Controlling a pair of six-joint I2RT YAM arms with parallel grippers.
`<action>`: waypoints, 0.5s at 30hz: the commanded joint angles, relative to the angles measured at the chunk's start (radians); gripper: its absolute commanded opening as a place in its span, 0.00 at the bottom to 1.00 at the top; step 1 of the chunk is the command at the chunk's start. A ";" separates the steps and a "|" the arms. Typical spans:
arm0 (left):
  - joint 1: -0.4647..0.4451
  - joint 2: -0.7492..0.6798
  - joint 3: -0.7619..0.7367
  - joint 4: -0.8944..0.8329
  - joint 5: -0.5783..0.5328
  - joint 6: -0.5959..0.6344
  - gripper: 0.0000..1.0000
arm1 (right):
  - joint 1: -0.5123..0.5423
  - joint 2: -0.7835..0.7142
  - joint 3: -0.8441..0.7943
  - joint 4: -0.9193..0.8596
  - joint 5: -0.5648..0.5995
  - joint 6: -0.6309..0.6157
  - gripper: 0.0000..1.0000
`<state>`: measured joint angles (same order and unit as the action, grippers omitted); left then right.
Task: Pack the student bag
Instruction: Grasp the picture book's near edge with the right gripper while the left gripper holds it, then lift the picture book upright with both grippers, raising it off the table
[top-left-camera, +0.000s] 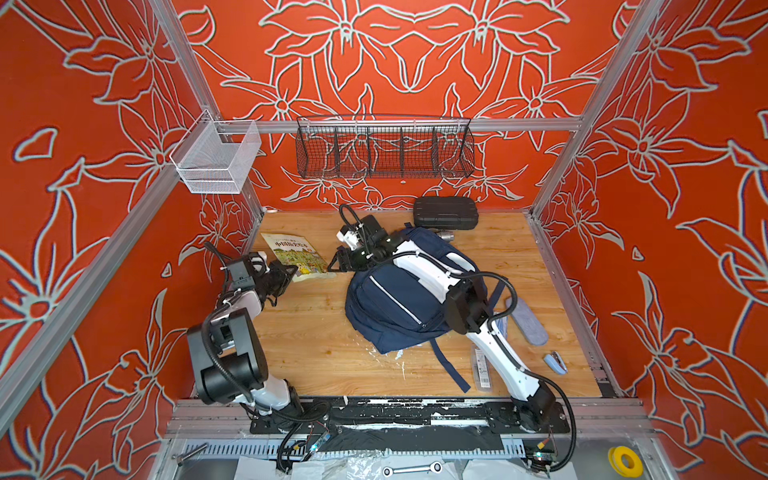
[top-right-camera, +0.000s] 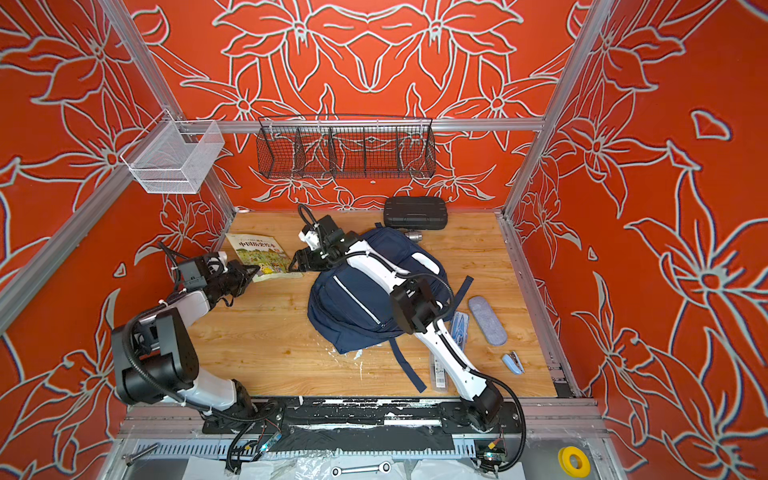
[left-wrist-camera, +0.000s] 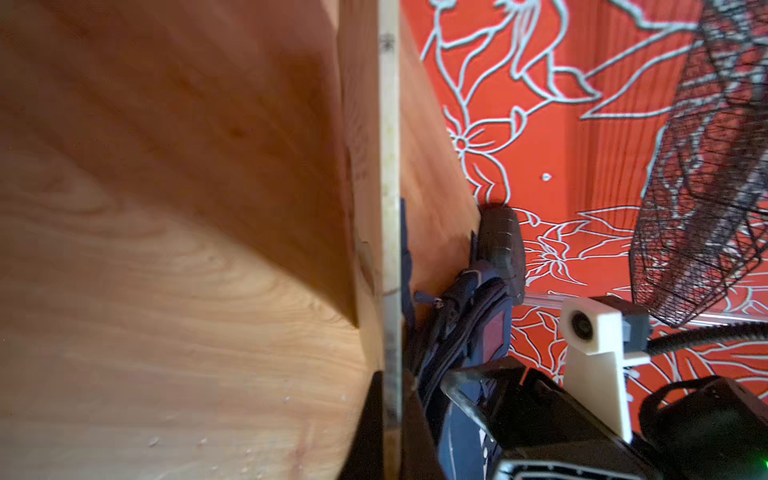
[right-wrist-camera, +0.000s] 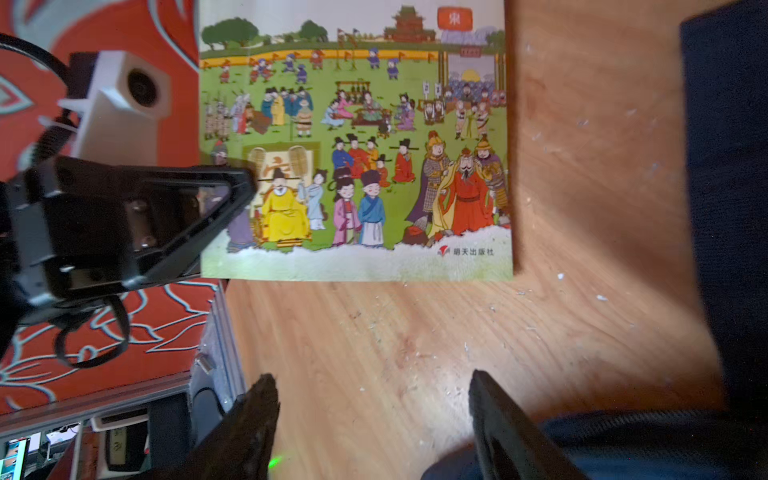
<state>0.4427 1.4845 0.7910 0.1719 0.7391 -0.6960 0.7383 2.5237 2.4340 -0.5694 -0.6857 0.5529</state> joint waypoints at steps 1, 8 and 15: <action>-0.052 -0.076 0.052 0.150 -0.089 -0.095 0.00 | -0.009 -0.152 -0.101 0.134 -0.054 0.123 0.79; -0.193 -0.157 0.078 0.292 -0.245 -0.190 0.00 | -0.034 -0.343 -0.415 0.524 -0.105 0.440 0.81; -0.341 -0.196 0.050 0.454 -0.399 -0.238 0.00 | -0.046 -0.443 -0.589 0.719 -0.068 0.573 0.82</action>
<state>0.1360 1.3113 0.8494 0.4698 0.4282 -0.8917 0.7017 2.1323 1.8866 0.0139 -0.7673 1.0183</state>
